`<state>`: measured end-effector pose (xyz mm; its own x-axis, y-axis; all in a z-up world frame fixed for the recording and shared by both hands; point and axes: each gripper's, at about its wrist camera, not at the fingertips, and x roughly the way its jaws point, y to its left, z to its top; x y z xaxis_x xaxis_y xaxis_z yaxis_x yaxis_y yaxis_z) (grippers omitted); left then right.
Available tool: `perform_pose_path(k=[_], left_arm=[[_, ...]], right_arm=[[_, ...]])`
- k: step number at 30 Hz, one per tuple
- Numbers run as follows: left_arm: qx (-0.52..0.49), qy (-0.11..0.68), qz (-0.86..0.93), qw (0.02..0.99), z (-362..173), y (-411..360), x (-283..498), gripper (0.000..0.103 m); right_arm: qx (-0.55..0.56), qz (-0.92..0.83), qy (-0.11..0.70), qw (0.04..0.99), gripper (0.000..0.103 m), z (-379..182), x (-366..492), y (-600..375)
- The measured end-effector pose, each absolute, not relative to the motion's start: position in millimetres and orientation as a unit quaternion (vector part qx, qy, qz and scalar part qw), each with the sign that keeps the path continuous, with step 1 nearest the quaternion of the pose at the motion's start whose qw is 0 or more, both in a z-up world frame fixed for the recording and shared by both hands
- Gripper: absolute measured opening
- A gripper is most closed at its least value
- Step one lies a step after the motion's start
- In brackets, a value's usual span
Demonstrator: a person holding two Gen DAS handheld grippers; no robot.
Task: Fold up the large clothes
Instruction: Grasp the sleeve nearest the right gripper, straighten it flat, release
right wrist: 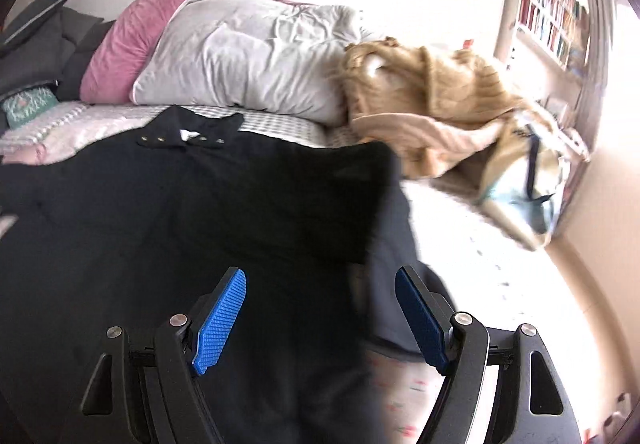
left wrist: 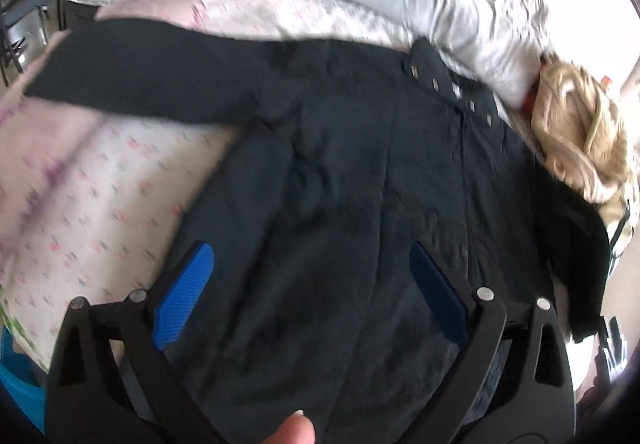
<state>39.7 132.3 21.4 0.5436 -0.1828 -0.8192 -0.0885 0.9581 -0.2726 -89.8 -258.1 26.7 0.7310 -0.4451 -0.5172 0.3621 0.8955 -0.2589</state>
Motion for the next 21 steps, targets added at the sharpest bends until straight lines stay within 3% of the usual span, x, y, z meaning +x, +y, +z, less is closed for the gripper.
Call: perform_pose_path(k=[9, 11, 12, 13, 21], left_arm=[[-0.094, 0.483, -0.033, 0.870, 11.0, 86.9, 38.2, 0.098], [-0.094, 0.485, -0.039, 0.869, 10.7, 78.5, 38.5, 0.098], [-0.096, 0.485, -0.043, 0.868, 10.7, 75.3, 38.9, 0.098], [-0.098, 0.484, -0.047, 0.868, 11.5, 72.1, 39.4, 0.098], [-0.086, 0.474, -0.065, 0.874, 12.2, 50.2, 43.1, 0.098]], right_arm=[[-0.145, -0.266, 0.355, 0.885, 0.077, -18.1, -81.8, -288.3], [-0.170, -0.282, 0.358, 0.873, 0.058, -22.8, -76.6, -294.5], [-0.172, -0.282, 0.359, 0.873, 0.031, -20.9, -74.0, -298.2], [-0.167, -0.277, 0.362, 0.874, 0.012, -16.7, -72.0, -302.7], [-0.109, -0.341, 0.294, 0.886, 0.006, 93.8, -56.0, -372.1]])
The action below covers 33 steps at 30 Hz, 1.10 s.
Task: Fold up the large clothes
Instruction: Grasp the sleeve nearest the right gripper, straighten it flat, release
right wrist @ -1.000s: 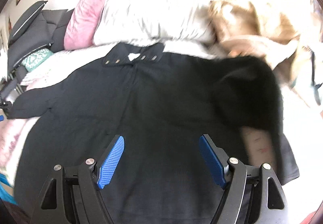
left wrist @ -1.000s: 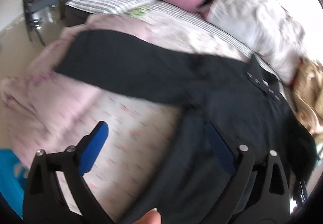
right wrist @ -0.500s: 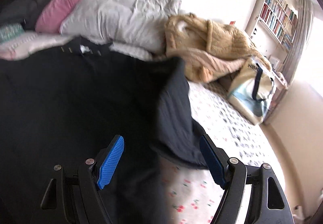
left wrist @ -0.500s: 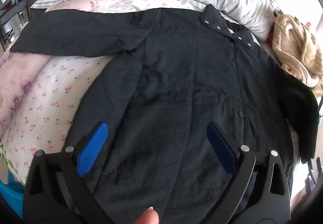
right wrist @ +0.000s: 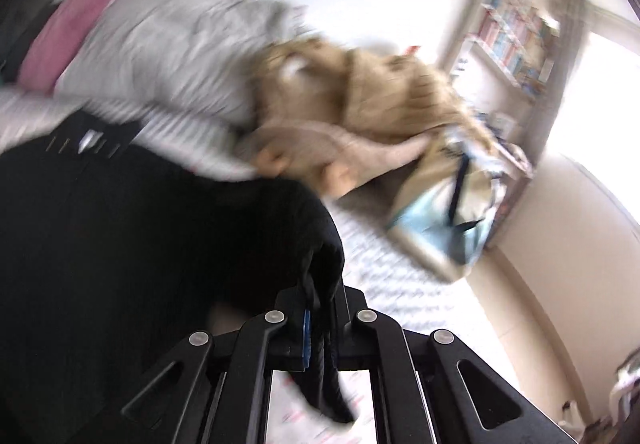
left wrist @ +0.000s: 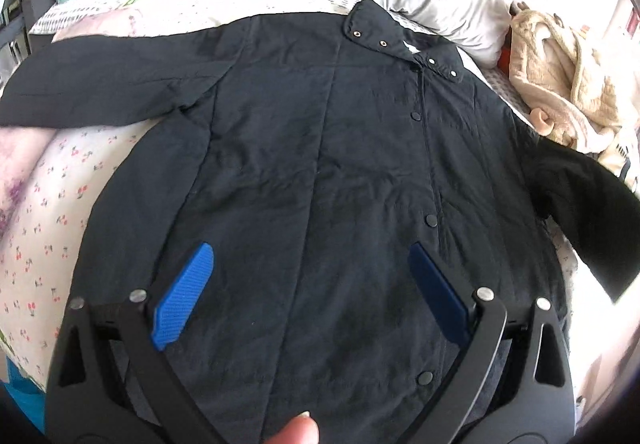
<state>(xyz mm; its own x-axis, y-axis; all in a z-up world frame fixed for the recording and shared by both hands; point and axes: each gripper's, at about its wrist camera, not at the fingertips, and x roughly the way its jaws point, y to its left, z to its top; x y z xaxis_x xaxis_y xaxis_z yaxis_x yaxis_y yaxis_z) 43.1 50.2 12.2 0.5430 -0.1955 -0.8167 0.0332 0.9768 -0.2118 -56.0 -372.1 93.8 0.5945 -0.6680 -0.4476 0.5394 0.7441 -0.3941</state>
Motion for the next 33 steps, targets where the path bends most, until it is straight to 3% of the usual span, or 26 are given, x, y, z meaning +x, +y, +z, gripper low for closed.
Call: perform_pose_path(k=[8, 17, 19, 21, 23, 25, 27, 30, 33], left_arm=[[-0.069, 0.475, -0.063, 0.875, 2.3, 33.5, 55.1, 0.098], [-0.054, 0.469, -0.061, 0.879, -3.1, 24.6, 63.0, 0.098], [-0.048, 0.467, -0.058, 0.881, -3.2, 23.2, 63.8, 0.098], [-0.046, 0.467, -0.057, 0.881, -3.9, 22.3, 65.9, 0.098], [-0.045, 0.468, -0.058, 0.881, -4.3, 21.3, 68.0, 0.098], [-0.043, 0.466, -0.058, 0.882, -4.0, 20.5, 69.0, 0.098], [-0.041, 0.465, -0.059, 0.882, -4.1, 19.0, 69.8, 0.098], [-0.040, 0.468, -0.058, 0.881, -7.3, 17.4, 71.3, 0.098], [-0.042, 0.475, -0.057, 0.877, -10.9, 16.1, 72.6, 0.098]], right_arm=[[-0.103, -0.455, 0.290, 0.836, 0.005, 147.4, -11.9, -490.9], [-0.077, -0.507, 0.396, 0.761, 0.010, 50.1, 48.6, -617.2], [-0.073, -0.524, 0.430, 0.732, 0.031, 18.8, 56.1, -636.0], [-0.064, -0.548, 0.449, 0.703, 0.040, -1.3, 53.9, -649.7], [-0.028, -0.556, 0.427, 0.713, 0.049, 2.2, 45.7, -652.0], [0.007, -0.551, 0.385, 0.740, 0.068, 21.0, 43.7, -646.1], [0.023, -0.534, 0.350, 0.770, 0.079, 38.1, 48.1, -627.1], [0.057, -0.440, 0.318, 0.838, 0.086, 46.8, 74.0, -584.1], [0.109, -0.324, 0.357, 0.869, 0.087, 22.0, 106.0, -544.1]])
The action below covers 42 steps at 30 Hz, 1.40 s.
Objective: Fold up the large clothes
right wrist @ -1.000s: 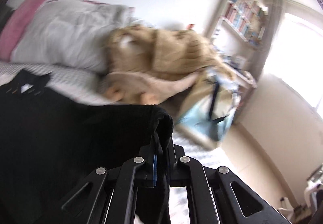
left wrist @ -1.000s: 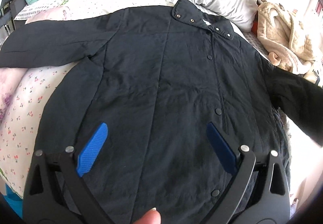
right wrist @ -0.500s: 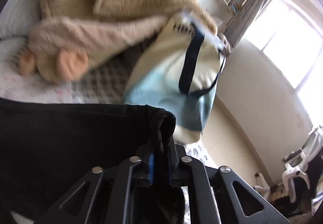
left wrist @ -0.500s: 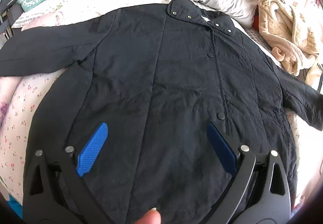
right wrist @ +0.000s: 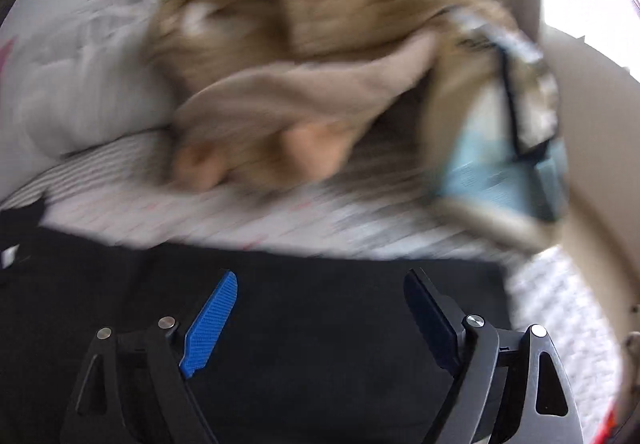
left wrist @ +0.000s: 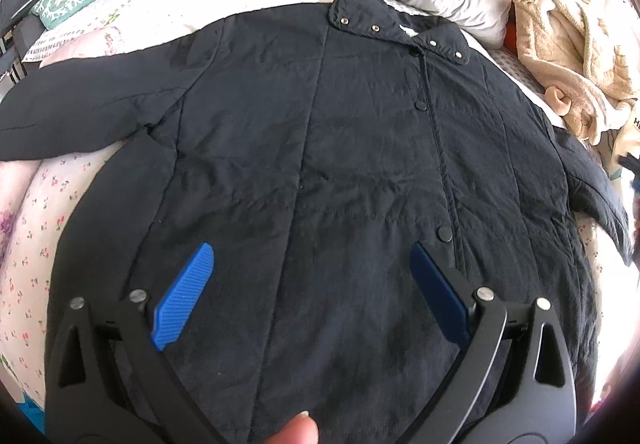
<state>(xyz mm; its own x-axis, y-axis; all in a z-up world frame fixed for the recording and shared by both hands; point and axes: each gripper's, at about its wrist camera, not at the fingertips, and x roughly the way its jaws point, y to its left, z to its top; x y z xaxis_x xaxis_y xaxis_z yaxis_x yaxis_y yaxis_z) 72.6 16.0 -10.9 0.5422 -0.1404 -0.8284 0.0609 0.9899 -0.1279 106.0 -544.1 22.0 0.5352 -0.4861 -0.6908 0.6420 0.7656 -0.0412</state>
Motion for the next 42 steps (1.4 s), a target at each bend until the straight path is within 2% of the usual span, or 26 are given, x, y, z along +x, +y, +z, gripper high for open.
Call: perform_pose_path(k=[4, 5, 8, 13, 22, 30, 42], left_arm=[[-0.051, 0.480, -0.057, 0.874, -12.5, 21.6, 69.4, 0.098], [-0.055, 0.481, -0.058, 0.873, -11.7, 25.2, 68.0, 0.098], [-0.069, 0.477, -0.055, 0.875, -8.3, 39.3, 64.5, 0.098], [-0.094, 0.487, -0.043, 0.867, -11.4, 67.6, 65.4, 0.098], [-0.137, 0.469, -0.037, 0.872, 3.8, 131.9, 66.0, 0.098], [-0.181, 0.455, 0.058, 0.870, 12.5, 226.6, 82.2, 0.098], [-0.308, 0.413, 0.146, 0.845, -14.5, 350.4, 102.3, 0.098]], right_arm=[[0.161, -0.305, 0.401, 0.849, 0.087, -33.9, 105.7, -535.2], [0.146, -0.306, 0.379, 0.861, 0.087, -37.8, 93.3, -538.8], [0.180, -0.341, 0.364, 0.848, 0.087, -31.8, 52.6, -563.8], [0.223, -0.463, 0.389, 0.764, 0.087, -18.7, -19.0, -591.5], [0.250, -0.334, 0.342, 0.842, 0.087, 35.1, -37.5, -477.7], [0.273, -0.277, 0.303, 0.870, 0.087, 34.0, -35.2, -387.4], [0.161, -0.229, 0.313, 0.908, 0.087, 41.7, 2.1, -331.2]])
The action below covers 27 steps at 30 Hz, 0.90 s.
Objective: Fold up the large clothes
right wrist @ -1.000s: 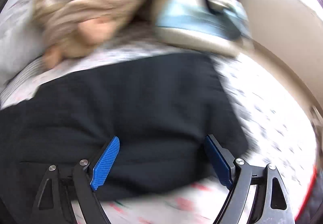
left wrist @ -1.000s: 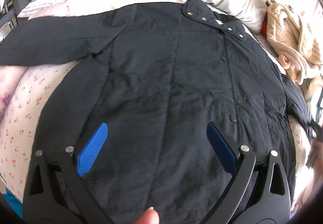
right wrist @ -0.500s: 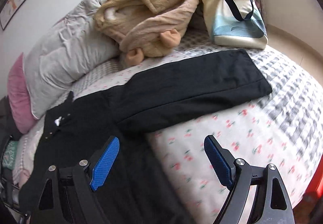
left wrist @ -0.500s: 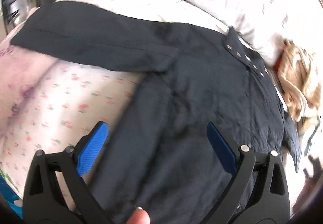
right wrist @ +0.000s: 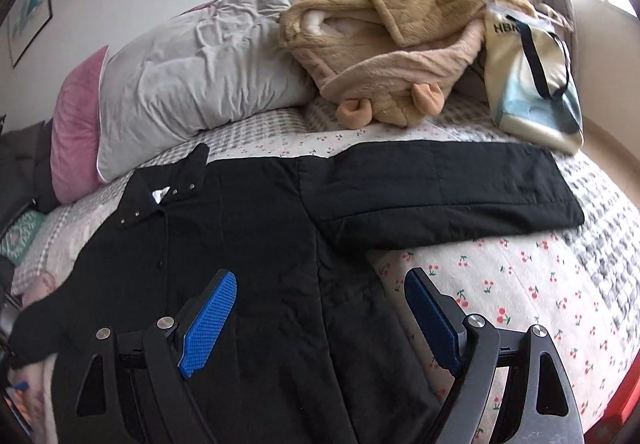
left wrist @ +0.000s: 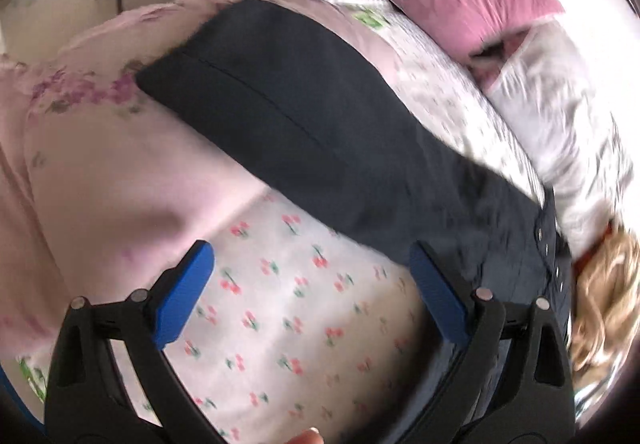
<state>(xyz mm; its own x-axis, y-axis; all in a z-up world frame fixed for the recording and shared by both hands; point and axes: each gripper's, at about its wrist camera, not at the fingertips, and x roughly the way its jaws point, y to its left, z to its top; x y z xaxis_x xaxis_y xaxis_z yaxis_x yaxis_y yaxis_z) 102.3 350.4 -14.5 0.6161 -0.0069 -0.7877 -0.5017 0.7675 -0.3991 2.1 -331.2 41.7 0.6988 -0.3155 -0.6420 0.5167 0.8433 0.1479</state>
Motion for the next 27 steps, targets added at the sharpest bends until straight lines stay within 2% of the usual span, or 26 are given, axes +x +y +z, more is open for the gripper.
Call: perform_pose_path(k=[4, 9, 11, 12, 14, 16, 18, 22, 27], left_arm=[[-0.347, 0.365, 0.164, 0.848, -14.7, 372.6, 101.0, 0.098], [-0.369, 0.351, 0.196, 0.838, -30.7, 385.7, 107.4, 0.097], [-0.364, 0.336, 0.208, 0.843, -32.1, 386.9, 110.6, 0.092], [-0.355, 0.330, 0.214, 0.848, -30.7, 386.1, 113.7, 0.085], [-0.330, 0.317, 0.228, 0.859, -22.4, 383.2, 119.3, 0.065], [-0.320, 0.312, 0.235, 0.864, -15.6, 384.2, 124.9, 0.033], [-0.316, 0.299, 0.240, 0.868, -3.7, 386.0, 126.3, 0.008], [-0.308, 0.256, 0.202, 0.894, 39.0, 374.7, 126.1, 0.007], [-0.254, 0.212, 0.136, 0.934, 107.1, 321.6, 131.8, 0.007]], right_arm=[[0.138, -0.205, 0.330, 0.911, 0.087, 33.9, 10.7, -319.6], [0.138, -0.181, 0.344, 0.911, 0.087, 25.3, 19.4, -310.6], [0.128, -0.177, 0.346, 0.912, 0.087, 23.8, 22.4, -306.0], [0.122, -0.177, 0.346, 0.913, 0.087, 23.5, 23.5, -304.4], [0.113, -0.178, 0.346, 0.914, 0.087, 23.8, 25.9, -301.6], [0.112, -0.176, 0.344, 0.915, 0.087, 24.5, 26.7, -301.5], [0.119, -0.174, 0.341, 0.916, 0.087, 25.4, 26.3, -303.6], [0.135, -0.175, 0.339, 0.915, 0.087, 25.5, 24.9, -309.6], [0.145, -0.170, 0.341, 0.913, 0.087, 23.2, 25.6, -313.0]])
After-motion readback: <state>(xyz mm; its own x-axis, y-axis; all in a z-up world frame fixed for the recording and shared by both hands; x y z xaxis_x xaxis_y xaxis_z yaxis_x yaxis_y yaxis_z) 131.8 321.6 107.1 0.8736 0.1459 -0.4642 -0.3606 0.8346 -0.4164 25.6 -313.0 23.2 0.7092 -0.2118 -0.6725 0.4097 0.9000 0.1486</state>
